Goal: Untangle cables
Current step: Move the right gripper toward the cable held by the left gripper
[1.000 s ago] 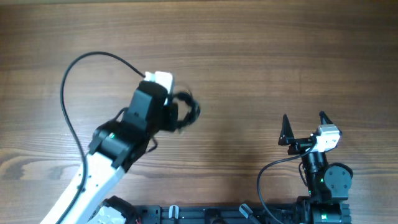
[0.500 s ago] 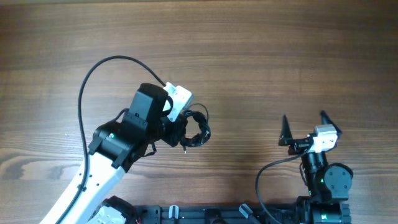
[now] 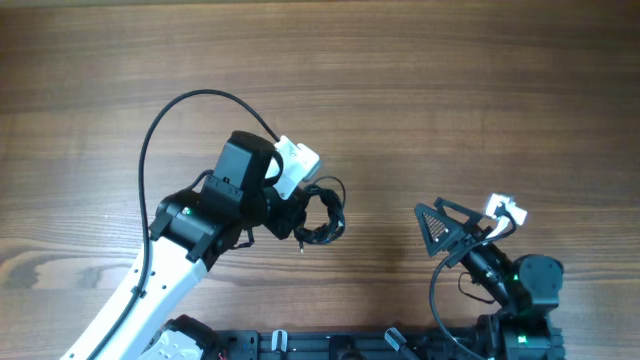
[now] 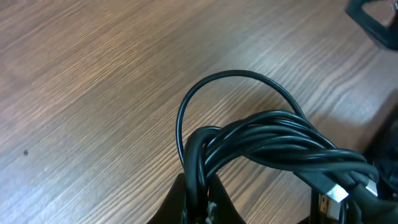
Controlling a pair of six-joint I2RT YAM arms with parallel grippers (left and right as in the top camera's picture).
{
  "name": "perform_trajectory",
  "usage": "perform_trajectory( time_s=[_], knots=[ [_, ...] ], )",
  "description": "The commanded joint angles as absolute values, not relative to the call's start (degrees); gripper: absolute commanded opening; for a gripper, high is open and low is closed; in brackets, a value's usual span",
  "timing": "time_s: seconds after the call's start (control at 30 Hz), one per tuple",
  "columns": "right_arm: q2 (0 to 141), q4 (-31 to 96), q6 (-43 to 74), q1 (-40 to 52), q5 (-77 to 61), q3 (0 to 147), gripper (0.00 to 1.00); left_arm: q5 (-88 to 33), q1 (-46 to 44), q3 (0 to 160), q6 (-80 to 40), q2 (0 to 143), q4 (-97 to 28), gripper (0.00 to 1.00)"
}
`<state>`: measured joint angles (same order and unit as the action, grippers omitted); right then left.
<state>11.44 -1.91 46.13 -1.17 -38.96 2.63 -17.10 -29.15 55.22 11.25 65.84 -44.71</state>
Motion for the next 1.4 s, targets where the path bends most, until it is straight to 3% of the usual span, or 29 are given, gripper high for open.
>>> perform_trajectory(
  time_s=[0.0,0.23,0.37,0.47,0.53,0.63,0.7,0.77,0.83,1.0,1.03,1.07,1.1,1.23,1.37],
  knots=[
    [19.4,-2.3,43.4,-0.9,-43.0,10.7,0.99,-19.9,-29.2,55.5,21.7,66.0,-44.5,0.04],
    [43.1,-12.7,49.2,-0.1,-70.4,14.8,0.84,-19.9,-29.7,55.5,28.3,66.0,-37.4,0.04],
    [52.0,-20.7,53.7,6.0,-70.5,14.8,0.82,-19.9,-32.0,55.5,28.3,66.0,-35.7,0.04],
    [57.7,-37.5,60.3,13.9,-66.9,14.8,0.80,-19.9,-34.6,55.5,28.3,66.0,-35.7,0.04],
    [60.6,-44.9,61.6,18.0,-62.9,14.8,0.70,-19.9,-35.4,55.5,28.3,66.0,-35.2,0.04],
    [63.9,-45.6,61.7,22.3,-57.7,14.8,0.47,-20.0,-35.4,55.5,27.8,66.0,-33.1,0.04],
    [65.7,-45.6,61.7,24.6,-55.8,14.8,0.26,-19.9,-35.4,55.5,25.4,66.0,-31.3,0.04],
    [66.6,-45.6,61.7,24.9,-55.3,14.8,0.11,-19.9,-35.4,55.5,23.1,66.0,-30.8,0.04],
    [66.8,-45.7,61.6,24.9,-54.7,14.8,0.04,-19.9,-35.4,55.5,20.6,66.0,-30.8,0.04],
    [66.8,-45.8,61.6,24.9,-50.4,14.8,0.05,-12.6,-35.4,55.5,13.1,65.1,-29.3,0.07],
    [66.8,-45.9,61.6,24.9,-48.1,14.8,0.05,-6.7,-35.3,55.5,6.4,64.3,-28.0,0.21],
    [66.8,-45.8,61.6,24.9,-46.0,14.8,0.04,-2.6,-34.8,55.5,0.7,63.5,-27.3,0.87],
    [66.8,-45.8,61.6,24.9,-44.3,14.8,0.05,0.8,-34.0,55.5,-5.5,62.4,-27.4,1.00],
    [66.8,-46.0,62.2,24.9,-40.8,14.8,0.05,-0.7,-30.9,55.5,-24.8,60.0,-31.0,1.00],
    [66.8,-48.9,63.4,24.9,-40.4,14.8,0.04,-5.7,-30.6,55.5,-26.4,61.1,-40.1,0.99]
  ],
)
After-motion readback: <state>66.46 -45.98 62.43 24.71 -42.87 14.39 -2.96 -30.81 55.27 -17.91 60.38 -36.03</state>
